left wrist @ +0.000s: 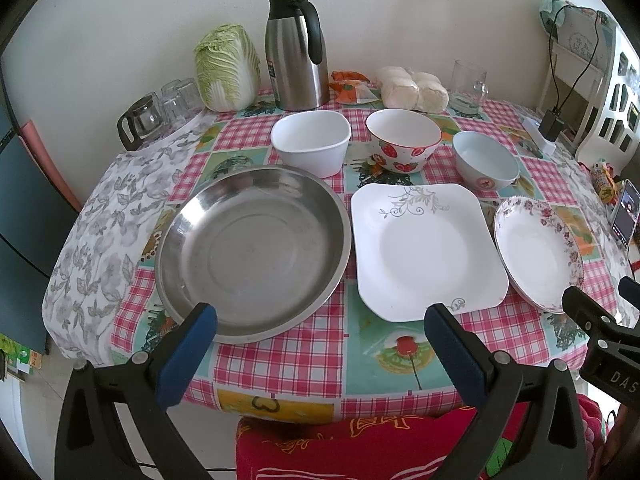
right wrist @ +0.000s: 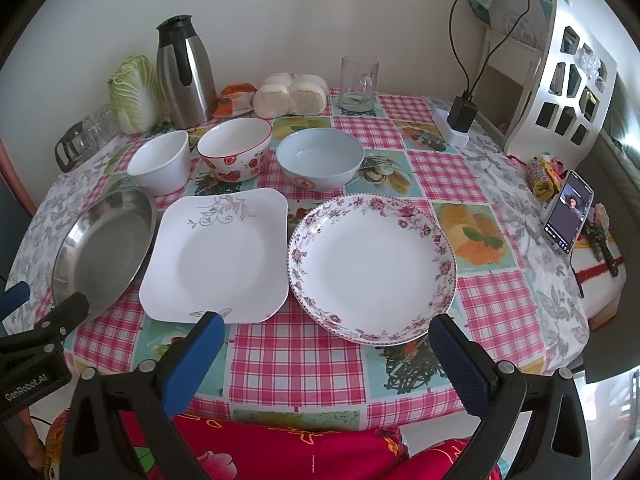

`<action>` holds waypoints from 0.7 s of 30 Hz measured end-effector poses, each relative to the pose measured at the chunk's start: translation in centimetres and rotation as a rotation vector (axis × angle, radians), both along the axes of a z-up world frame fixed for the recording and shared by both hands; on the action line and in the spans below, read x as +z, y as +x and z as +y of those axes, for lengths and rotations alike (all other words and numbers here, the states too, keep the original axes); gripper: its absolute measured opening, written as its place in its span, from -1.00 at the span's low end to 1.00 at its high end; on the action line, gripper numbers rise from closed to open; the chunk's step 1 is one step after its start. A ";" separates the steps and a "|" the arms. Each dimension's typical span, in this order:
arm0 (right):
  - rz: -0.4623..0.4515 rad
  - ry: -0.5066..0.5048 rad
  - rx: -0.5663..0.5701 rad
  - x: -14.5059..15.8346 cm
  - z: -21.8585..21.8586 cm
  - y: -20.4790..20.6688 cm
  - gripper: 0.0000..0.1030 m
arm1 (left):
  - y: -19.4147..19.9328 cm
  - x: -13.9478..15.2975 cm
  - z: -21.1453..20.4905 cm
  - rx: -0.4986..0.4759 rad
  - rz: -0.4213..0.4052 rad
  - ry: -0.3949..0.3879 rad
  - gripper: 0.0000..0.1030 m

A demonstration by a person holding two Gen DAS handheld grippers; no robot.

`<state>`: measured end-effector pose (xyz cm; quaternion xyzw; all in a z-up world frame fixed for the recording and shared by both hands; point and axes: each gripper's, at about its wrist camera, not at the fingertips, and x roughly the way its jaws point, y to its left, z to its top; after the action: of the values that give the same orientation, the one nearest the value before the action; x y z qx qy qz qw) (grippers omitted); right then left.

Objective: Organize plates and bowls

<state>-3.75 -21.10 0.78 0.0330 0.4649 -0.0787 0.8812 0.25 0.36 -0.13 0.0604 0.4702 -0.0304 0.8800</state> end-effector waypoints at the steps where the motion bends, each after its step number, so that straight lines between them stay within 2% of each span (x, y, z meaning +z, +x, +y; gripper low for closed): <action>1: 0.000 -0.001 0.000 0.0 0.0 0.0 1.00 | 0.0 0.0 0.0 0.000 0.001 0.000 1.00; 21: -0.007 -0.005 -0.002 0.1 0.1 -0.1 1.00 | -0.1 0.3 0.0 0.002 -0.012 -0.007 1.00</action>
<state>-3.87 -21.04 0.86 0.0313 0.4615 -0.0807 0.8829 0.12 0.41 0.15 0.0570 0.4647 -0.0311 0.8831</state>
